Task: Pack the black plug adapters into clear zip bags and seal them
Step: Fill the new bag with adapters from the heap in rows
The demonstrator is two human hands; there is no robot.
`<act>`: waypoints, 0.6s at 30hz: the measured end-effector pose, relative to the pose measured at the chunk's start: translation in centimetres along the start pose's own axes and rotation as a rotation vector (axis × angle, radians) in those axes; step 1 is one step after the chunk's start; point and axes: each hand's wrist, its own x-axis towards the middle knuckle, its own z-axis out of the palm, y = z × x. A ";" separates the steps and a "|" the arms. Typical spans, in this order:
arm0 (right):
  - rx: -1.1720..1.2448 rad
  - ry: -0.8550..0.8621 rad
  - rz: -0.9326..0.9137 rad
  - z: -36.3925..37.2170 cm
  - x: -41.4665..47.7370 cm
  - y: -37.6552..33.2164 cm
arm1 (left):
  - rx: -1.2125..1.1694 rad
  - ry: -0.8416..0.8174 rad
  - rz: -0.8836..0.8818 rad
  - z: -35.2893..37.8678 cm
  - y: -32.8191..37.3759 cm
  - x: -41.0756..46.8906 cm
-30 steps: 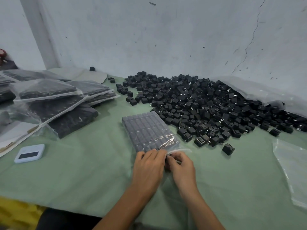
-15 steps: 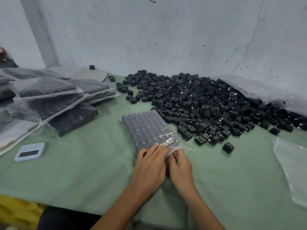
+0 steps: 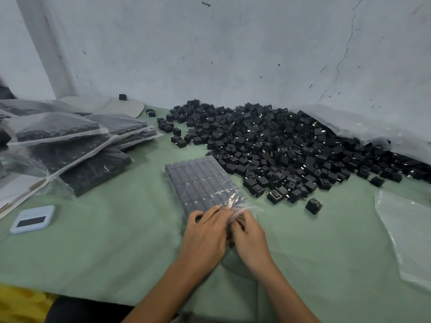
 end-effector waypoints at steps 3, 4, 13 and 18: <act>-0.054 0.008 -0.032 -1.6 0.0 0.5 | 0.007 0.006 0.006 0.2 -0.1 -0.1; -0.110 0.051 -0.062 -2.5 0.1 0.8 | 0.006 0.009 0.005 0.3 -0.1 -0.1; -0.727 0.367 -0.258 -9.5 5.6 2.4 | 0.006 0.058 -0.002 0.5 -0.1 0.0; -0.988 0.193 -0.202 -9.0 6.2 3.3 | 0.011 0.055 -0.013 0.7 -0.2 0.1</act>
